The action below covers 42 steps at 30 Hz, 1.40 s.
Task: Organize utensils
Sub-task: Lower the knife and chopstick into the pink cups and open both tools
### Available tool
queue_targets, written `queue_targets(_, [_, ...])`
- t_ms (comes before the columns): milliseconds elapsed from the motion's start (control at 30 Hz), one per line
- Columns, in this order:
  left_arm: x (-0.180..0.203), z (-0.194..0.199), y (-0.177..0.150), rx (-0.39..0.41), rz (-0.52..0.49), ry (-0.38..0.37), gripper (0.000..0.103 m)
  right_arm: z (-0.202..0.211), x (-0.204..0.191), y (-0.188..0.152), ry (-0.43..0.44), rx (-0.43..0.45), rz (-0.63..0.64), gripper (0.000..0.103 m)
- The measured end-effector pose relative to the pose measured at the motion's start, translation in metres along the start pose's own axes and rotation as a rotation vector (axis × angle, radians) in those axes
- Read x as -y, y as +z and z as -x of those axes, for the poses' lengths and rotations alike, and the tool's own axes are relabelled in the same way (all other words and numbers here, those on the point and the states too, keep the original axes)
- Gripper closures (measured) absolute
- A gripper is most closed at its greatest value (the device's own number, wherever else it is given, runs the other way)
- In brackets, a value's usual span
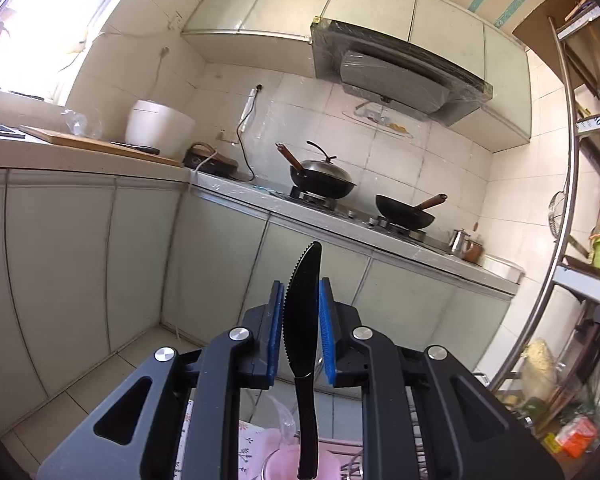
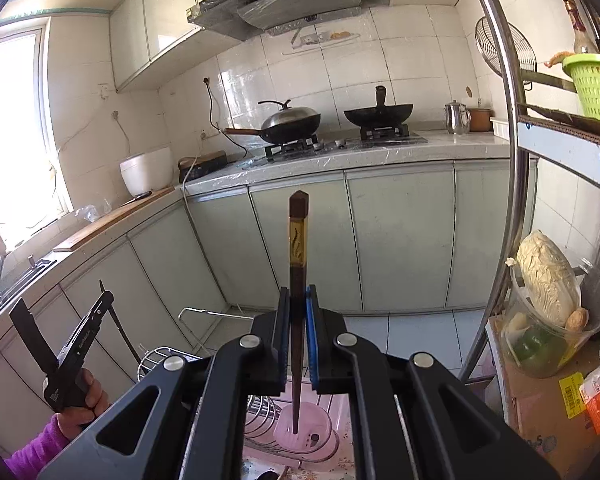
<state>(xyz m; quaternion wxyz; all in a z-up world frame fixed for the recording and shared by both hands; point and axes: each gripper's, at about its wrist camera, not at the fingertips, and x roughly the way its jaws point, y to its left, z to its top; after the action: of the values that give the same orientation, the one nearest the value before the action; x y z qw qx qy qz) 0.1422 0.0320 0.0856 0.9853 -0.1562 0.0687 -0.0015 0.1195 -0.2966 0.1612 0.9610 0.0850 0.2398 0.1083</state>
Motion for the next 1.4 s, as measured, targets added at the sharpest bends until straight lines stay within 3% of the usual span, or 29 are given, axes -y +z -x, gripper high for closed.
queue_targets(333, [-0.021,0.008,-0.044,-0.063,-0.003,0.036,0.086,-0.038,0.006,-0.029,-0.004,-0.113,-0.01,0.096])
queue_targets(633, [-0.036,0.003,-0.066,-0.216,0.045,-0.006,0.086,-0.062,0.013,-0.058,-0.019,-0.202,-0.034,0.096])
queue_targets(900, [-0.033,0.001,-0.072,-0.295,0.021,-0.02,0.086,-0.074,0.027,-0.076,-0.017,-0.25,-0.079,0.096])
queue_targets(1033, [-0.038,-0.005,-0.072,-0.365,0.061,-0.022,0.085,-0.076,0.033,-0.077,0.006,-0.263,-0.109,0.094])
queue_targets(1100, [-0.043,-0.006,-0.072,-0.393,0.096,-0.024,0.079,-0.077,0.036,-0.078,0.013,-0.277,-0.123,0.091])
queue_targets(1167, [-0.048,-0.006,-0.07,-0.401,0.122,-0.022,0.074,-0.076,0.037,-0.078,0.016,-0.28,-0.125,0.086])
queue_targets(1400, [-0.055,0.005,-0.059,-0.391,0.119,-0.01,0.07,-0.06,0.032,-0.076,0.018,-0.256,-0.101,0.084])
